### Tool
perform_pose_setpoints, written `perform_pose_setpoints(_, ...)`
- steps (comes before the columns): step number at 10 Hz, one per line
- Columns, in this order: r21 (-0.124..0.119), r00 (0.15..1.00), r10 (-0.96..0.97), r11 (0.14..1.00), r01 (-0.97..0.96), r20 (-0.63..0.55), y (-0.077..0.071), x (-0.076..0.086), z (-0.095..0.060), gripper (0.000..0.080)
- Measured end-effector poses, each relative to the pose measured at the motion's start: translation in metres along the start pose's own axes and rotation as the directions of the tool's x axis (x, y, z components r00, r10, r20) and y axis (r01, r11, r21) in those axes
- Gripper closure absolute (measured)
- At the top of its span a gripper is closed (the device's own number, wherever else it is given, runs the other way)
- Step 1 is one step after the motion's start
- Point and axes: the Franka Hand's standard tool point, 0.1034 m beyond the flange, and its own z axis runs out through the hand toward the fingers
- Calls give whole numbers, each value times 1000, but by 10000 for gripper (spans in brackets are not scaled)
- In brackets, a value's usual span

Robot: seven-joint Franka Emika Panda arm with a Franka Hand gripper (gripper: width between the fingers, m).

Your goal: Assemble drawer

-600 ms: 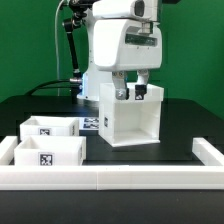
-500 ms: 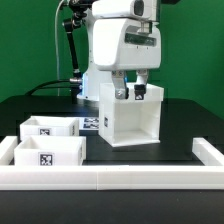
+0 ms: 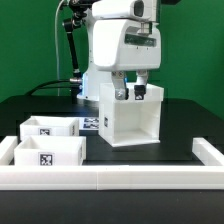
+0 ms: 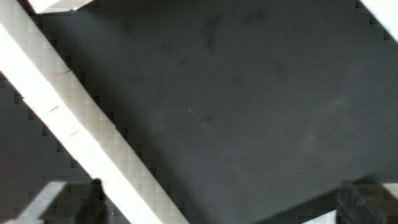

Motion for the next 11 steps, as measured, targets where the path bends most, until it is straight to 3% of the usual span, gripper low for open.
perform_pose_setpoints(2, 1, 1000, 0, 1000, 0, 0, 0, 0, 0, 150)
perform_pose_setpoints(4, -7, 996, 85, 996, -85, 4, 3, -12, -8, 150)
perform_pose_setpoints(8, -9, 952, 306, 952, -306, 21, -47, -25, -28, 150)
perform_pose_setpoints(9, -22, 962, 274, 961, -274, -5, -56, -29, -27, 150)
perform_pose_setpoints(11, -16, 950, 313, 949, -313, -2, -57, -30, -25, 150)
